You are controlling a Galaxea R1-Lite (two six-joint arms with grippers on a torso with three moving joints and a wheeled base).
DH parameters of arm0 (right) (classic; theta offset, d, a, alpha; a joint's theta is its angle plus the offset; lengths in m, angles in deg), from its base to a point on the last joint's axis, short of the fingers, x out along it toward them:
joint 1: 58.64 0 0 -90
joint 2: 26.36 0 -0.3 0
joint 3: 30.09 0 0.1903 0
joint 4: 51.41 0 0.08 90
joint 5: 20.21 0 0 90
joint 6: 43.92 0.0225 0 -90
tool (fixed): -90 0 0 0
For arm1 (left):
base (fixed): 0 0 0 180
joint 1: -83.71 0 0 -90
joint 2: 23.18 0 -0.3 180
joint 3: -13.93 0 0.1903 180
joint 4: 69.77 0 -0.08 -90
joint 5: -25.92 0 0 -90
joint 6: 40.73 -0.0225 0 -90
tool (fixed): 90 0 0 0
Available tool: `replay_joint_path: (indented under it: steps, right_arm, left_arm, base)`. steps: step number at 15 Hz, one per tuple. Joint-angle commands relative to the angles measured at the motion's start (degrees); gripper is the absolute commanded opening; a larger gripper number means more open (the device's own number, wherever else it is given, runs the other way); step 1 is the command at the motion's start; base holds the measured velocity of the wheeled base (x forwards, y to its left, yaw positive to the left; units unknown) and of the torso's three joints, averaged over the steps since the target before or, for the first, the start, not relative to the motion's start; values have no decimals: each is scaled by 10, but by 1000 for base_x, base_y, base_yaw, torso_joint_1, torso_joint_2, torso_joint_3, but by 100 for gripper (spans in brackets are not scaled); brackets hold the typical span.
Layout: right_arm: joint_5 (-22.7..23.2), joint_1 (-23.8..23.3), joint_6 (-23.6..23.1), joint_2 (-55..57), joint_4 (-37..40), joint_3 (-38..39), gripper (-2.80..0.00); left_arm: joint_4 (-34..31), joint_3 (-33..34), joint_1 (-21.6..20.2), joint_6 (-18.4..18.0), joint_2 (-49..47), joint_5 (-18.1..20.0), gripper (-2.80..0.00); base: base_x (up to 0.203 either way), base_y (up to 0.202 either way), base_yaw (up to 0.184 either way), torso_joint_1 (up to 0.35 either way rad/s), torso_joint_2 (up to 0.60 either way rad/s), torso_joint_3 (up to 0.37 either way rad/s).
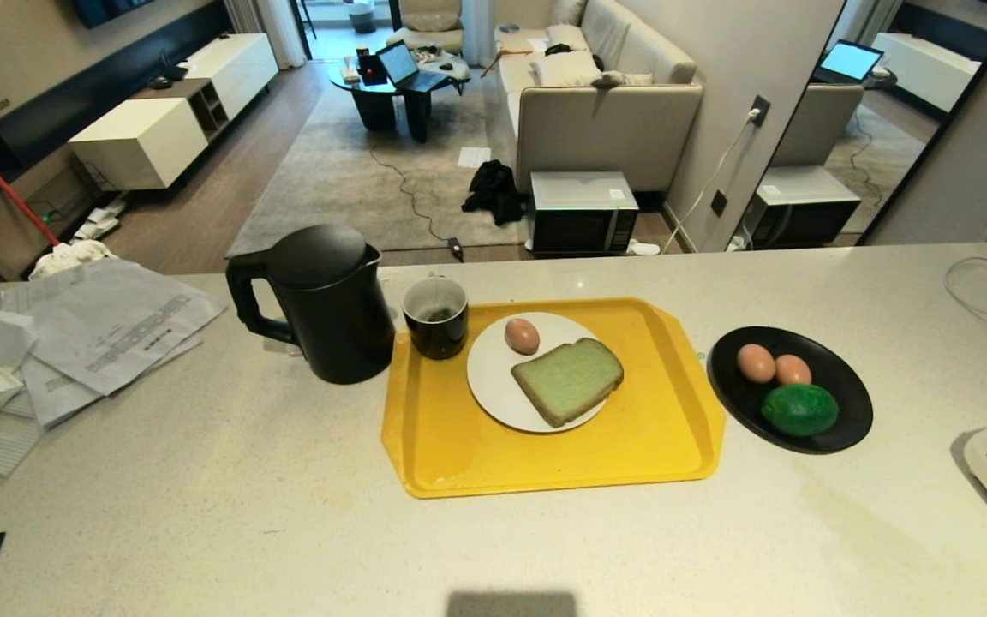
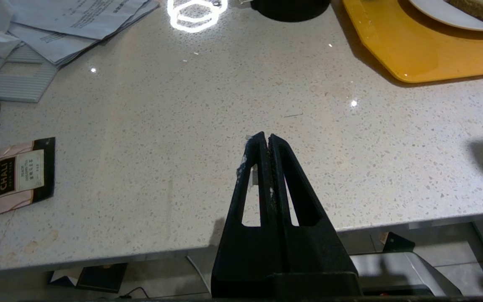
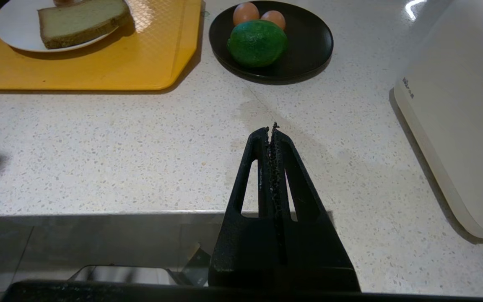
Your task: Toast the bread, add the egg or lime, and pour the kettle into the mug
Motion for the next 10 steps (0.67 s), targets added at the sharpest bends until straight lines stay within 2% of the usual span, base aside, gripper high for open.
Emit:
replay_joint_path:
  steps: [1, 10]
  right_arm:
    - [0, 0, 0, 0, 0, 0, -280]
    - [0, 0, 0, 0, 0, 0, -280]
  left_arm:
    - [0, 0, 0, 0, 1, 0, -280]
    - [0, 0, 0, 5, 1, 0, -280]
  base:
    - [0, 0, 0, 0, 0, 0]
    - [0, 0, 0, 0, 0, 0]
